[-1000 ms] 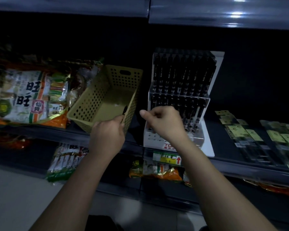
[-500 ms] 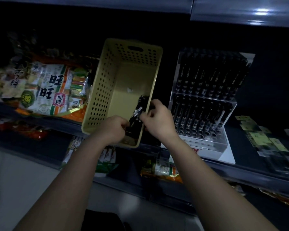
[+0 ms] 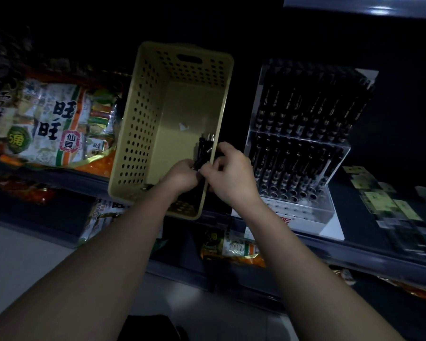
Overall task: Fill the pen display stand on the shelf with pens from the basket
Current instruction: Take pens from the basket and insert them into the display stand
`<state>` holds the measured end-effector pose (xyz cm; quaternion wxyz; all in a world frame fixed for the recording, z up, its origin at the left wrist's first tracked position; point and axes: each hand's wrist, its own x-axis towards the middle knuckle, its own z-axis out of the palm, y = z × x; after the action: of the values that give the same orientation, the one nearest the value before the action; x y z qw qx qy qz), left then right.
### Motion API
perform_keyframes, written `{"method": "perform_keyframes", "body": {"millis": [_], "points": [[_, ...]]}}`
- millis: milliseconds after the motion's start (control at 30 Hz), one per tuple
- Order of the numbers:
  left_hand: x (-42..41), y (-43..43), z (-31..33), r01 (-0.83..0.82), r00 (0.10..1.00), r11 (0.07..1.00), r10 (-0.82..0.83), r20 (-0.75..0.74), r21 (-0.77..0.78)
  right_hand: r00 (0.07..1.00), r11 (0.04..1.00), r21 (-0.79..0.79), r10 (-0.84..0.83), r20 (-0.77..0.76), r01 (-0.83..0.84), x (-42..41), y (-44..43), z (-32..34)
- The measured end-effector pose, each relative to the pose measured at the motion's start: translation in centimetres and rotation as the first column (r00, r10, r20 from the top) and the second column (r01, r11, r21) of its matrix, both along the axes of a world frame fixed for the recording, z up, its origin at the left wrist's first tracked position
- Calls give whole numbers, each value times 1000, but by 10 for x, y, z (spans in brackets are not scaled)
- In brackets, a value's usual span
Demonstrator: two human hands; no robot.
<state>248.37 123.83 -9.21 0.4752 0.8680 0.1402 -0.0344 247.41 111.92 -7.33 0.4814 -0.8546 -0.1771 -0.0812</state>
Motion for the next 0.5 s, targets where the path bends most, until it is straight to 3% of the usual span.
{"method": "perform_keyframes", "body": {"millis": [267,367,500], "points": [[3,3,-1,50,998,984,-46,31,-169,1000,999,45,8,-4,-8,1,-3,2],[10,7,-5,55,998,989,-54,10,-136,1000,999,54,6,-5,-6,1,-4,1],[22,12,-5,-60,981,995,73,179,-76,1000,999,42,-4,0,4,3,-6,2]]}}
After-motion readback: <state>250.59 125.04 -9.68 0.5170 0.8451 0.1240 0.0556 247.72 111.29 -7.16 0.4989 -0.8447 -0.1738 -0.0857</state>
